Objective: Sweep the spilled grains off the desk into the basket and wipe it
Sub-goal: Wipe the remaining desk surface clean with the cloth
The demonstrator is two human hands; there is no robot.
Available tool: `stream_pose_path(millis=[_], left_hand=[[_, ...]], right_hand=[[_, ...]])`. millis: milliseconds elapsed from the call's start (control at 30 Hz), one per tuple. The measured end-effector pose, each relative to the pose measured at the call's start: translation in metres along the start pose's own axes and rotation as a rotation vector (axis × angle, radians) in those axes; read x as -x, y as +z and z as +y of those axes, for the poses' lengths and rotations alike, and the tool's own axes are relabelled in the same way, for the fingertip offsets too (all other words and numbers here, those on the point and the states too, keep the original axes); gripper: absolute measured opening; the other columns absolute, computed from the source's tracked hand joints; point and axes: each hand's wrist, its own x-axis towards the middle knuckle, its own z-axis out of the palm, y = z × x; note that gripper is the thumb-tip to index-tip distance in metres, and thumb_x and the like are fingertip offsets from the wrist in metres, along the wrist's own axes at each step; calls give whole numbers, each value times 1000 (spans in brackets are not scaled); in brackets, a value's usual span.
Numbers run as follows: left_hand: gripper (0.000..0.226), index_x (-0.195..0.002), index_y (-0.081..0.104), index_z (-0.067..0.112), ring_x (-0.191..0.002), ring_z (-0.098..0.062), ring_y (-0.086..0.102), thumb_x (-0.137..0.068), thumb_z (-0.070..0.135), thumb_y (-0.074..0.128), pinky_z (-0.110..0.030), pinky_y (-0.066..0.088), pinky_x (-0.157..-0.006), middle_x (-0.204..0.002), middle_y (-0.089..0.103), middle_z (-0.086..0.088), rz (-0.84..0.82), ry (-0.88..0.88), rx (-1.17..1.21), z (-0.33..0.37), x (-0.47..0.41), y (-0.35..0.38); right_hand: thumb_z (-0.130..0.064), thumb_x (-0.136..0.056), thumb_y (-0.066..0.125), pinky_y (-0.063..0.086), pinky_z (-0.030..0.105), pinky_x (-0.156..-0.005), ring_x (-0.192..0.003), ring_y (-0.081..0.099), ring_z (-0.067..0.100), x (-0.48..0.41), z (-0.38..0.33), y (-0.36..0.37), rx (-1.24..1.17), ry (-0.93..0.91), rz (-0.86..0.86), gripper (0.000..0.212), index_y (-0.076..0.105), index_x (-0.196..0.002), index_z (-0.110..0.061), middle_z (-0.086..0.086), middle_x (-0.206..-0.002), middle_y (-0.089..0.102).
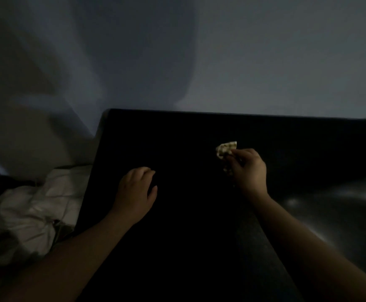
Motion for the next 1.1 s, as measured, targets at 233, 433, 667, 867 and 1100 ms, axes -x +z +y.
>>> stream_pose_path(millis=[233, 433, 667, 867, 1100], left_hand=[[54, -132, 48, 21, -126, -21, 38, -88, 50, 36, -44, 26, -106, -138, 43, -1, 107, 65, -120, -12, -73, 16], [49, -133, 50, 21, -127, -20, 39, -90, 45, 43, -47, 28, -108, -140, 44, 1, 157, 100, -11, -12, -71, 15], [51, -132, 52, 20, -128, -19, 39, -90, 46, 41, -47, 28, -107, -140, 45, 1, 140, 93, -20, -8, -74, 13], [50, -130, 54, 19, -125, -21, 42, -89, 45, 40, -45, 28, -105, -139, 46, 2, 144, 77, -92, -9, -75, 15], [52, -131, 52, 20, -127, -19, 39, -88, 46, 40, -43, 25, -108, -140, 45, 2, 134, 85, -92, -9, -75, 15]], right_hand=[[-13, -91, 61, 44, 20, -82, -91, 60, 21, -108, 7, 39, 173, -5, 223, 21, 70, -109, -5, 13, -105, 61], [-17, -92, 58, 47, 37, -95, -101, 60, 28, -180, 19, 62, 262, 17, 211, 26, 68, -113, -4, 15, -114, 61], [-13, -85, 66, 49, 33, -87, -95, 62, 30, -174, 30, 90, 275, -64, 199, 21, 73, -103, -9, 12, -103, 66], [-11, -84, 69, 48, 25, -86, -95, 60, 15, -75, 8, 89, 110, -171, -107, 19, 73, -103, -15, -1, -102, 64], [-12, -88, 63, 44, 25, -80, -88, 59, 25, -145, 22, 49, 306, 1, 288, 17, 72, -99, -3, 16, -99, 63]])
